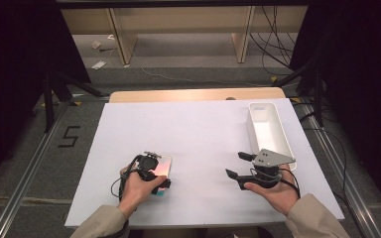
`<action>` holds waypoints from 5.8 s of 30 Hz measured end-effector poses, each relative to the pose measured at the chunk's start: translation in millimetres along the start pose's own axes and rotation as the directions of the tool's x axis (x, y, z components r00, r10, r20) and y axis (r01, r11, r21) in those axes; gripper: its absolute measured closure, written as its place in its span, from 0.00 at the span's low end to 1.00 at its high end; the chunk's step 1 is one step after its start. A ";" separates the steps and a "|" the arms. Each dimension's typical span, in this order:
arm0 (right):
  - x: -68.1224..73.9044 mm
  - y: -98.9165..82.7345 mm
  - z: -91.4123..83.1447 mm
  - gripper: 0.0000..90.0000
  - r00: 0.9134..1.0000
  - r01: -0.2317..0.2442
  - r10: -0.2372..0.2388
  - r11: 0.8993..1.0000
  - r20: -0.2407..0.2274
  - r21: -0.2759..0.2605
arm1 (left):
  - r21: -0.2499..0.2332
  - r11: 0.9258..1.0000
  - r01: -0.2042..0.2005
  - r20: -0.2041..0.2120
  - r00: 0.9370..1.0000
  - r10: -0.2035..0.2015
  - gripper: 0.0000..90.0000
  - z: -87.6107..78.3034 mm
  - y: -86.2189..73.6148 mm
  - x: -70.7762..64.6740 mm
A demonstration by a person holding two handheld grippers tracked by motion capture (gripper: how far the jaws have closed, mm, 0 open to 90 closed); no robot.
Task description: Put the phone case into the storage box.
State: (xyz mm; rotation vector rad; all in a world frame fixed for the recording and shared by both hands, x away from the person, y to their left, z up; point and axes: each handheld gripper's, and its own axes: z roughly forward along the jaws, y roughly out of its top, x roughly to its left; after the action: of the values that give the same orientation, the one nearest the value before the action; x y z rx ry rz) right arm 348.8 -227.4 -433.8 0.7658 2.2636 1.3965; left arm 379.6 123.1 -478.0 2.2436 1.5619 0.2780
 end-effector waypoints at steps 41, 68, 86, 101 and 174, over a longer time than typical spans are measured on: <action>-0.3 1.2 3.5 0.31 1.000 0.004 -0.004 1.000 0.002 -0.003 | -0.093 0.996 -0.013 0.042 0.999 0.017 0.19 -13.2 0.3 3.2; -0.2 19.4 23.5 0.29 0.997 -0.067 0.069 0.996 0.031 -0.059 | -0.430 0.887 -0.167 0.161 0.953 0.257 0.19 -31.1 2.4 -18.3; 4.6 43.7 58.3 0.30 0.994 -0.107 0.107 0.991 -0.009 -0.083 | -0.463 0.856 -0.228 0.155 0.931 0.331 0.19 -29.2 1.8 -34.5; 13.1 57.0 86.1 0.31 0.990 -0.135 0.131 0.988 -0.050 -0.075 | -0.480 0.835 -0.267 0.155 0.912 0.381 0.19 -29.0 0.9 -50.3; 5.0 84.1 76.8 0.95 0.909 -0.362 0.330 0.928 -0.254 -0.091 | -0.570 0.777 -0.267 0.128 0.905 0.405 0.16 -36.8 1.1 -51.7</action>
State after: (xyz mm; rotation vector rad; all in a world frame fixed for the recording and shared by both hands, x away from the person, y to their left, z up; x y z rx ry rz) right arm 409.8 -140.5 -392.2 1.0454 2.2477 1.8741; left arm 348.1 82.1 -441.3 1.9843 0.8003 0.4591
